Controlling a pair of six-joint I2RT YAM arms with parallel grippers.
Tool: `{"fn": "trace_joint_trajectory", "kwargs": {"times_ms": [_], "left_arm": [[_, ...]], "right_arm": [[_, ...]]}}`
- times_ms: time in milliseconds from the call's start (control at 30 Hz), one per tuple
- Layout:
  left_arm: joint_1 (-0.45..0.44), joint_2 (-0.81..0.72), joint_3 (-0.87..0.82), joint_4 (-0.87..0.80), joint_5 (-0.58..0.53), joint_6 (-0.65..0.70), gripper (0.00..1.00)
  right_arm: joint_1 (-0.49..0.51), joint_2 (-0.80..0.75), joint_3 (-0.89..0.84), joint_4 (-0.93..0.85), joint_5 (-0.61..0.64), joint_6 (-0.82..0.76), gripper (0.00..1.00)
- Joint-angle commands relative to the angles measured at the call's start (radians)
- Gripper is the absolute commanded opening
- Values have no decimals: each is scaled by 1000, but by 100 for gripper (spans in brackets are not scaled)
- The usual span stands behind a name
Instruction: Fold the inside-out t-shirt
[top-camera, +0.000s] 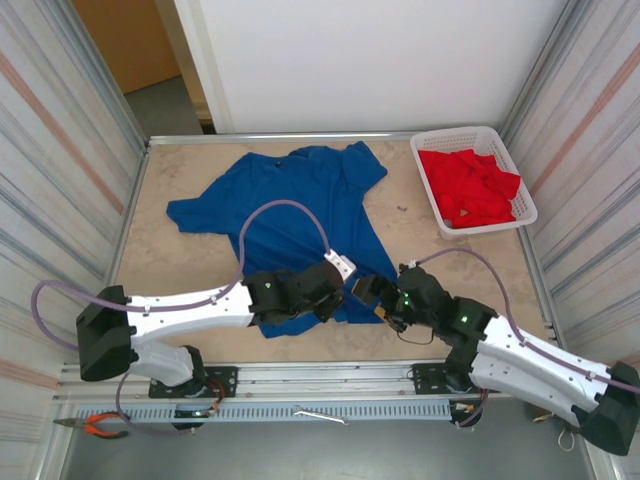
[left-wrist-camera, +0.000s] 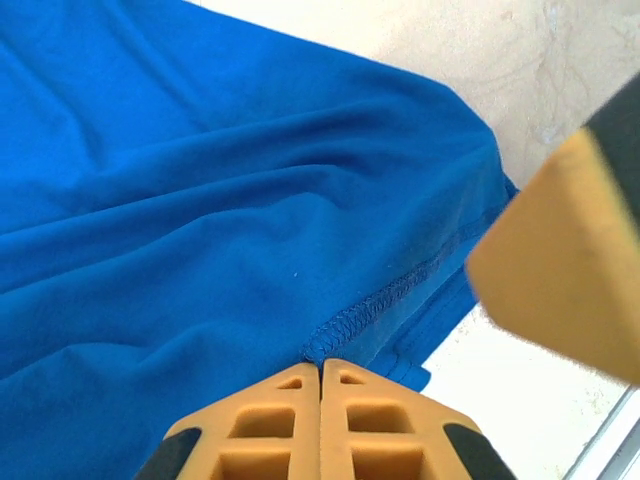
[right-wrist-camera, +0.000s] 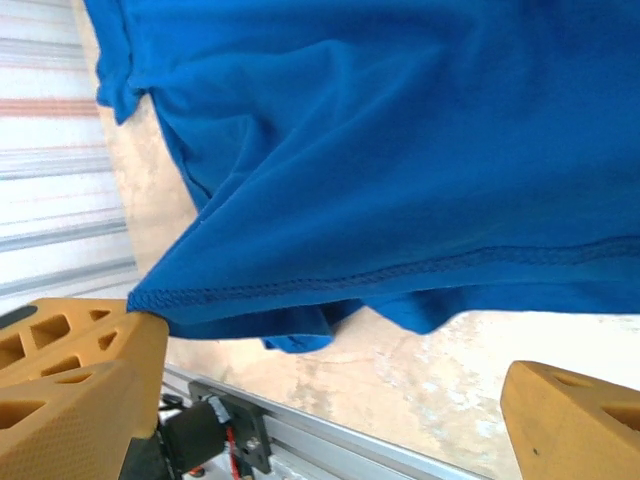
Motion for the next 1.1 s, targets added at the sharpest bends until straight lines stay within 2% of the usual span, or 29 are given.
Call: {"fn": "trace_joint_trajectory", "kwargs": {"times_ms": [0, 300, 367, 433, 467, 500, 667, 733, 767, 833, 900, 1000, 1067], "left_arm": [[2, -65, -23, 53, -28, -23, 0], [-9, -136, -59, 64, -3, -10, 0], [-10, -150, -71, 74, 12, -4, 0], [-14, -169, -90, 92, 29, 2, 0], [-15, -175, -97, 95, 32, 3, 0], [-14, -183, -103, 99, 39, 9, 0], [-14, -203, -119, 87, 30, 11, 0], [-15, -203, -125, 79, 24, 12, 0], [-15, -205, -133, 76, 16, 7, 8], [-24, -202, -153, 77, -18, -1, 36], [-53, -188, -170, 84, -75, -9, 53], [-119, -137, -171, 94, -192, -17, 69], [-153, -86, -165, 106, -257, -30, 76]], "right_arm": [[23, 52, 41, 122, 73, 90, 94], [-14, 255, 127, 226, 82, 100, 95], [-36, 302, 133, 259, 74, 104, 92], [-61, 339, 137, 301, 50, 107, 85], [-71, 356, 139, 322, 36, 106, 79], [-81, 374, 145, 338, 21, 103, 69], [-101, 393, 172, 359, -18, 65, 3], [-101, 373, 177, 340, -14, 54, 0], [-101, 359, 178, 328, -9, 49, 0], [-102, 332, 185, 296, 0, 37, 0], [-103, 312, 194, 260, 10, 24, 0], [-104, 289, 194, 243, 12, 15, 0], [-104, 284, 194, 236, 13, 13, 0]]}}
